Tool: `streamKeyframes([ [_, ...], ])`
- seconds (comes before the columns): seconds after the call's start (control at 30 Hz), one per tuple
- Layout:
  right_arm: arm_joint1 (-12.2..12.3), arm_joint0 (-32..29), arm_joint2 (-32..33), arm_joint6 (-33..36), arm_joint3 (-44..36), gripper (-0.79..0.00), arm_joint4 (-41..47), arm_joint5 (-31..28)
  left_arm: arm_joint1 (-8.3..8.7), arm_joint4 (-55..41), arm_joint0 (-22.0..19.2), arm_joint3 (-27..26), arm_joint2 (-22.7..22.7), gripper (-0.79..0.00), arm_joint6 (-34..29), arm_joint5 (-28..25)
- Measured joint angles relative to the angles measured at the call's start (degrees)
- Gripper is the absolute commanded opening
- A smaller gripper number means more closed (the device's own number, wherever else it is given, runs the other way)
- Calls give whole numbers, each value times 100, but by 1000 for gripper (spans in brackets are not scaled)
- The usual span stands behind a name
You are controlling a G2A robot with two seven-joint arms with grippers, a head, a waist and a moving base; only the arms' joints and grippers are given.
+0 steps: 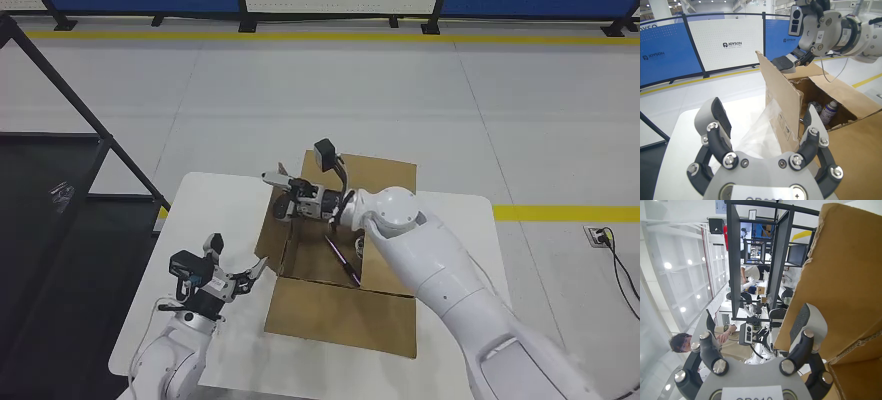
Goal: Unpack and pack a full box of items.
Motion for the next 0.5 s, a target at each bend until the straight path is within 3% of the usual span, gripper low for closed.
streamKeyframes([
  [0.23, -75, 92, 71, 344, 336, 0, 44, -386, 2, -163, 9, 137, -200, 0, 4, 156],
  [0.5, 52, 123, 462, 404, 655, 0, 104, -933, 19, -281, 278, 298, -470, 0, 67, 241],
])
